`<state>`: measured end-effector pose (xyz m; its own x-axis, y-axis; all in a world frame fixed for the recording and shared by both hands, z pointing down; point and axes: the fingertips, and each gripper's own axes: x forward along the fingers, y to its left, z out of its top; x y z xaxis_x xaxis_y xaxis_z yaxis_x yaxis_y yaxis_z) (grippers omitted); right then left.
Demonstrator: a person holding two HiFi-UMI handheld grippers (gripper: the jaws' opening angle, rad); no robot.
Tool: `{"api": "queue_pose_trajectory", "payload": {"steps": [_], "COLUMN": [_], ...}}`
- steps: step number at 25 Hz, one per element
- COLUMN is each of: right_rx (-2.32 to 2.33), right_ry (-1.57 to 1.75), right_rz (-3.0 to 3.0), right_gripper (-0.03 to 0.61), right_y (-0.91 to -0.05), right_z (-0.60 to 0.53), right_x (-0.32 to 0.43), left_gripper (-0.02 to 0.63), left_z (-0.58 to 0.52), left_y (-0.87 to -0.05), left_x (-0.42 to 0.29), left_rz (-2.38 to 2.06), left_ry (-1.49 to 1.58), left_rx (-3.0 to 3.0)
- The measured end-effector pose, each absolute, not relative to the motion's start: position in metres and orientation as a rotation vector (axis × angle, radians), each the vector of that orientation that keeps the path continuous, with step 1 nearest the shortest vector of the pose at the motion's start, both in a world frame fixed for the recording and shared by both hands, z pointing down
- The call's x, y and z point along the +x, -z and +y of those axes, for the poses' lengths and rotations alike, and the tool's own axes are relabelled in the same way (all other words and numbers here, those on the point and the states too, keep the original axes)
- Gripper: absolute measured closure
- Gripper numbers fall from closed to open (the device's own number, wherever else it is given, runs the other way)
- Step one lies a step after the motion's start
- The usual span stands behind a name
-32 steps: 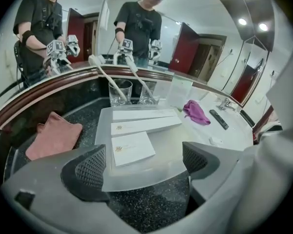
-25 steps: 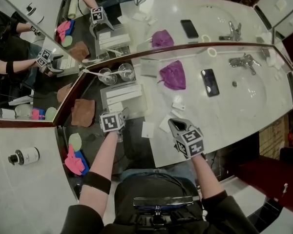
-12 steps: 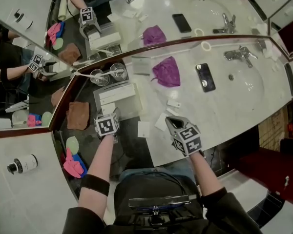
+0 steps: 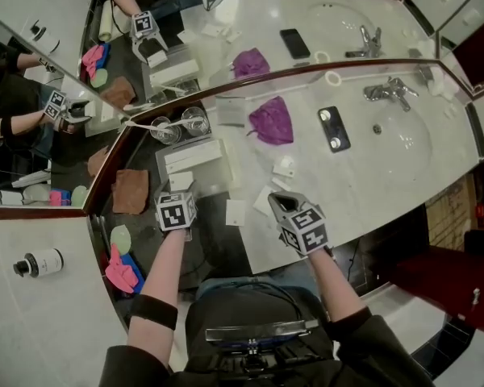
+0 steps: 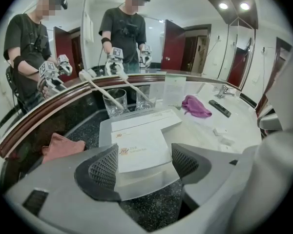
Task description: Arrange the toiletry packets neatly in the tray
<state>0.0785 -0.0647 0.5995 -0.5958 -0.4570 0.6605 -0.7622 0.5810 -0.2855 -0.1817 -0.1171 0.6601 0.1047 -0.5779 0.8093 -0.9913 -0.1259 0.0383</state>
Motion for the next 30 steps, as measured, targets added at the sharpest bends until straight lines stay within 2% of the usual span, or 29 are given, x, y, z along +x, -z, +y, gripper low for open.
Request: {"api": "queue_pose_trajectory", "payload": {"steps": [9,16,30], "right_rx": [0.914,0.839,0.763], "right_ry": [-0.717,-0.665,-0.648], "right_rz": [-2.346,-2.383,-2.368], "right_gripper": [0.569,0.569,0.569], "right_y": [-0.581,-0.569,-0.565], "right_z": [-0.055,-0.048,-0.008], "right_x": [0.069,0.061,0.061], "left_gripper": [0.275,0.275,0.273], "left_z": [-0.085,-0.051,0.011], "left_y": [-0.608,-0.597,-0.638], "left_x": [-0.141,-0.142,-0.123], "left_rz": [-1.424,-1.426,-1.122], "left_ry": [-0.863,-0.893,-1.098], "left_rx": [2.032,2.104,2.196]}}
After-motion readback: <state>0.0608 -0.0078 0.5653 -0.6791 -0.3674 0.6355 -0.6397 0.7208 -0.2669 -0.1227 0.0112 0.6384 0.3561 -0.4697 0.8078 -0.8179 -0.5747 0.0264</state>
